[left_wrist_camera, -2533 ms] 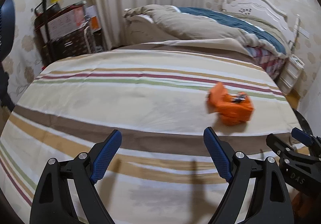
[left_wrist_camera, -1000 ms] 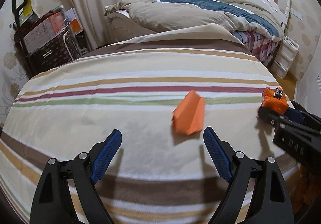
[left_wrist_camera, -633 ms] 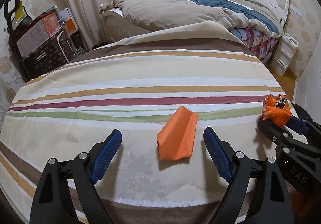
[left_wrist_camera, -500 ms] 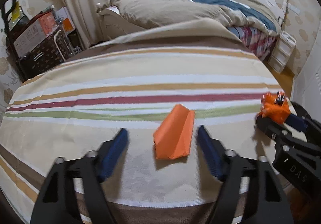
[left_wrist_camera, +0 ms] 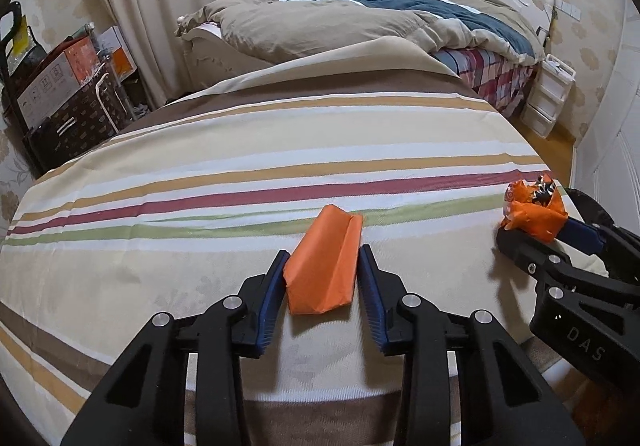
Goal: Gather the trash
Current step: 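Carry the orange bag and orange paper over the black bin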
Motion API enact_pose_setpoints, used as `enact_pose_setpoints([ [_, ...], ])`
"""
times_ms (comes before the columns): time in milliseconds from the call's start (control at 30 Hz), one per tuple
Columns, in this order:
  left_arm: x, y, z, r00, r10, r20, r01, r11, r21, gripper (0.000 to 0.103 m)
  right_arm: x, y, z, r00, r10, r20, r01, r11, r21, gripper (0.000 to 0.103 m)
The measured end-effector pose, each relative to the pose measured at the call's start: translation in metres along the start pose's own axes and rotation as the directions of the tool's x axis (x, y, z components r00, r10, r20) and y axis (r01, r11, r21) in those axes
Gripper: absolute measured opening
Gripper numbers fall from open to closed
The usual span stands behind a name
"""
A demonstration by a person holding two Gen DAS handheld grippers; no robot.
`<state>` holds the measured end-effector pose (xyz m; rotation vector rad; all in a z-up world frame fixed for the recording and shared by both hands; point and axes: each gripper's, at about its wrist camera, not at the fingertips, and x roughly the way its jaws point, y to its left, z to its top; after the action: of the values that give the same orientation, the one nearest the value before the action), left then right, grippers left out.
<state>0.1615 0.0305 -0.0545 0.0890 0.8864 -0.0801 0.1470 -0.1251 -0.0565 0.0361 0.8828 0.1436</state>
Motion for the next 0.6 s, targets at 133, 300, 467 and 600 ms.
enact_pose_setpoints([
  [133, -0.005, -0.002, -0.004, 1.0, -0.005, 0.003, 0.005, 1.0, -0.005, 0.037, -0.007, 0.001, -0.008, 1.0, -0.001, 0.003, 0.001, 1.0, 0.005, 0.053],
  [300, -0.015, -0.005, -0.012, 1.0, -0.008, 0.018, 0.008, 1.0, 0.001, 0.037, -0.018, 0.002, -0.02, 1.0, -0.006, 0.01, 0.005, 1.0, 0.009, 0.053],
  [467, -0.026, -0.013, -0.021, 0.999, -0.009, 0.039, 0.009, 1.0, 0.016, 0.037, -0.029, 0.002, -0.031, 1.0, -0.012, 0.019, 0.012, 1.0, 0.015, 0.053],
  [600, -0.033, -0.017, -0.028, 0.999, -0.015, 0.049, 0.014, 1.0, 0.022, 0.037, -0.038, -0.001, -0.039, 1.0, -0.015, 0.025, 0.014, 1.0, 0.021, 0.053],
])
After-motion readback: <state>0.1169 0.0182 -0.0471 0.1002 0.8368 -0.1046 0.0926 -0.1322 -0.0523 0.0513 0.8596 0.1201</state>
